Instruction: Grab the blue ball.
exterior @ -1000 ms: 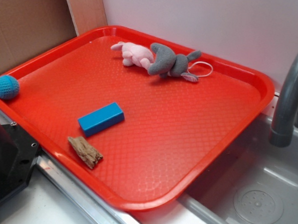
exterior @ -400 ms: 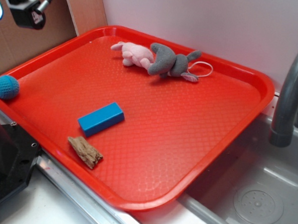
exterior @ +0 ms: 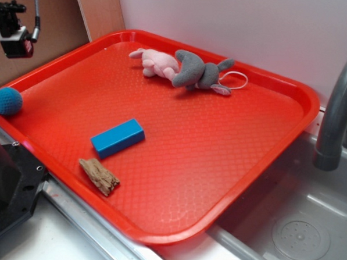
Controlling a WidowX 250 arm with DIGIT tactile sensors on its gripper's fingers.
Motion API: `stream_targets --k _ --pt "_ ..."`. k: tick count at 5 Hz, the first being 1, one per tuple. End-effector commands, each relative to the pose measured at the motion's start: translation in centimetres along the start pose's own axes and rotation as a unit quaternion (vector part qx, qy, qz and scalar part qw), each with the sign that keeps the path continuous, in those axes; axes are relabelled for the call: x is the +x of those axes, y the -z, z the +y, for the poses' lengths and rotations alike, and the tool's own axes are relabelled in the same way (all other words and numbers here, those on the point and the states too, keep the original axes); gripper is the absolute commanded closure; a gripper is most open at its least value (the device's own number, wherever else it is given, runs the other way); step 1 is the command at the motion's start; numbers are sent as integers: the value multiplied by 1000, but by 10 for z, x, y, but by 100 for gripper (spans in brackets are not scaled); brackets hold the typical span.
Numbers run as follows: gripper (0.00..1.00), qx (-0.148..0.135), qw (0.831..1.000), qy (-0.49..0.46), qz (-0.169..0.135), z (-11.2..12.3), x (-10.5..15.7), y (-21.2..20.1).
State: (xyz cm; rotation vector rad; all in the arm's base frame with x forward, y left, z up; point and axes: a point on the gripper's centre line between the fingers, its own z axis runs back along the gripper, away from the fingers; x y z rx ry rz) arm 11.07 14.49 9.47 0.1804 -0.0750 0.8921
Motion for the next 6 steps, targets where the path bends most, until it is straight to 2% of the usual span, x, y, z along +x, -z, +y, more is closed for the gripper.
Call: stream_targets --k 1,3,4,5,6 --pt "0 -3 1000 2 12 8 -1 33" --pt "0 17 998 21 51 -12 -28 62" --pt "81 34 998 23 40 -12 -31 63" --pt "100 36 998 29 31 -11 -28 60" --pt "100 47 998 44 20 -12 -25 54"
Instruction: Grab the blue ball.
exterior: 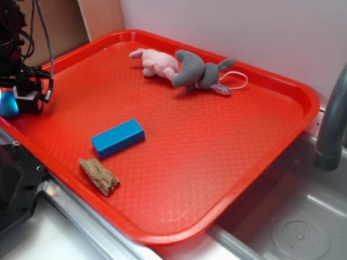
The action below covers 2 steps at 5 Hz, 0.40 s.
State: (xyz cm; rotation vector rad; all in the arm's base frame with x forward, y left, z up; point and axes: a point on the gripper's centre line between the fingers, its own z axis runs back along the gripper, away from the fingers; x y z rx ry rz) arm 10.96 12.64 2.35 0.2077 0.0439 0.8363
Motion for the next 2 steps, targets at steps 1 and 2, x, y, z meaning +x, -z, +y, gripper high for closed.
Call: stream_targets --k 1,2 --pt "100 -51 994 87 -39 -3 4 -32" --pt "100 -98 979 168 -69 -24 8 -88"
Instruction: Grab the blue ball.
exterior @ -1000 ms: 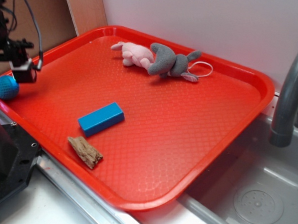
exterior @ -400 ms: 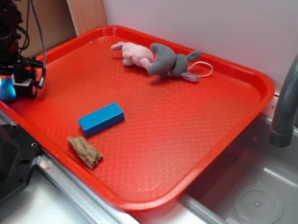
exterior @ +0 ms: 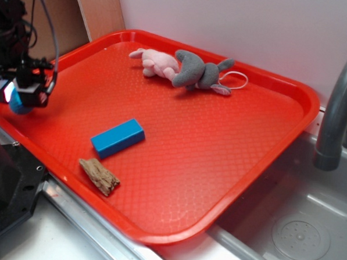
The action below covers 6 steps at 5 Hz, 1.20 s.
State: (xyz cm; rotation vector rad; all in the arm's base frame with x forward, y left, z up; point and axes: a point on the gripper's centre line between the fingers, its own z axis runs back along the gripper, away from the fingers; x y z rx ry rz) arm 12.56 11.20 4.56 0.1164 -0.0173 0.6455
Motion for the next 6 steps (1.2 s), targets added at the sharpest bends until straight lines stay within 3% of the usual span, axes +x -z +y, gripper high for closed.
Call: stream_targets --k 1,2,3,4,5,6 --pt "100 -97 978 178 -42 -52 8 -115" --pt "100 -123 958 257 -36 -94 -3 -152" --pt "100 -102 954 276 -50 -118 -12 -168" --pt "100 -119 950 287 -39 -123 -15 -166" --pt "100 -121 951 281 -49 -119 -15 -163" --pt "100 -107 954 274 -57 -114 -14 -159"
